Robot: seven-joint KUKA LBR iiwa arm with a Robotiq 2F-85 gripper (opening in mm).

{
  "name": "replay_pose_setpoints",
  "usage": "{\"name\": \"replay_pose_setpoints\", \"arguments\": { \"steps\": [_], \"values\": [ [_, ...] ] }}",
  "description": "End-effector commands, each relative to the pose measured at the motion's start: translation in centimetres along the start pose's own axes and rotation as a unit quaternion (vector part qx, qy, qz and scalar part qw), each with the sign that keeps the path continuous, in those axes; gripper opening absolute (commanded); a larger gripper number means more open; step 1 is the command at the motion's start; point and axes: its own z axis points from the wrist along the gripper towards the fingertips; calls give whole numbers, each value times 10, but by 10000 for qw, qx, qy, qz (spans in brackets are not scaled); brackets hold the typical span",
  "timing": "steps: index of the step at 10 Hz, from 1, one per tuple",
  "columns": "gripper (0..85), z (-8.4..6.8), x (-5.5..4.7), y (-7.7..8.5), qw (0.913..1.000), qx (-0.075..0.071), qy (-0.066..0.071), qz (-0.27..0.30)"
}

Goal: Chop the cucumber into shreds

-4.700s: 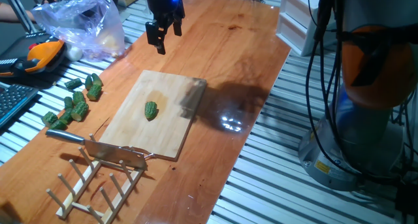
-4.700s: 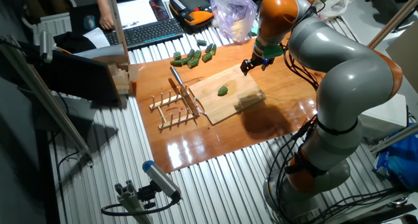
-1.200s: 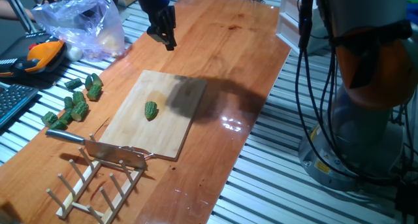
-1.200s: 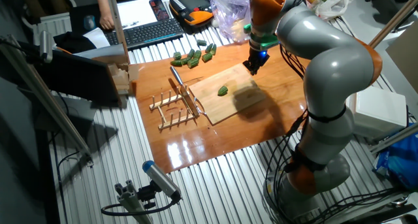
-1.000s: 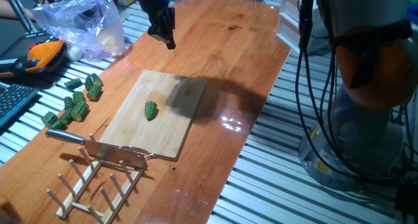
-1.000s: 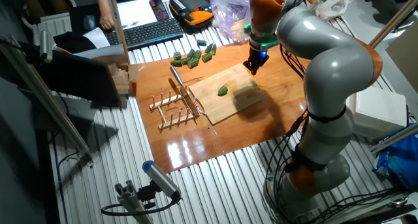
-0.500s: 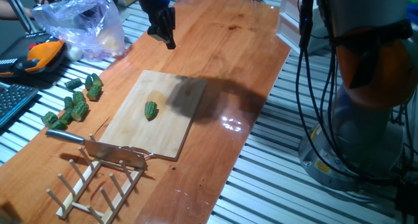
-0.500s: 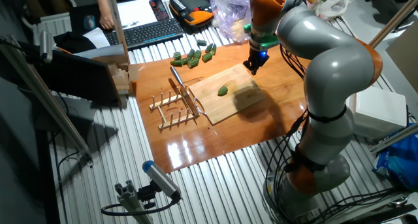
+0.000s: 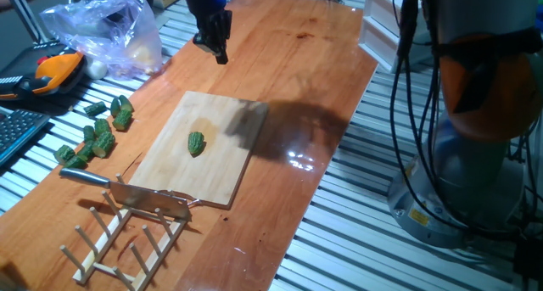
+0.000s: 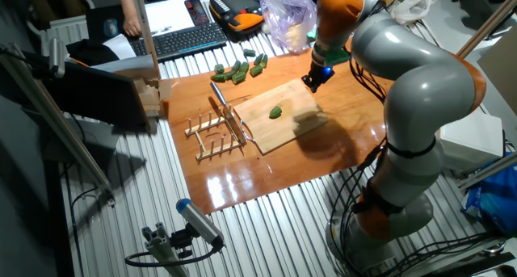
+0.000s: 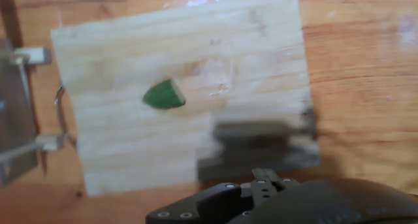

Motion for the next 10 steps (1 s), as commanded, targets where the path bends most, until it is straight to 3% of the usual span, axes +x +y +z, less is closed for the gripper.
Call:
{"name": "replay_pose_setpoints", "arguments": {
  "steps": [1, 2, 3, 6, 7, 8, 10],
  "values": [
    [0, 0, 0, 0, 9995, -94, 142, -276],
    [0, 0, 0, 0, 9993, -168, 116, -326],
    [0, 0, 0, 0, 9997, -36, -59, -255],
    [0, 0, 0, 0, 9989, -455, -93, 10],
    [0, 0, 0, 0, 9993, -357, -80, 108],
    [0, 0, -5, 33, 9991, -367, -54, 213],
    [0, -2, -8, 94, 9988, -221, -83, 426]
  ]
}}
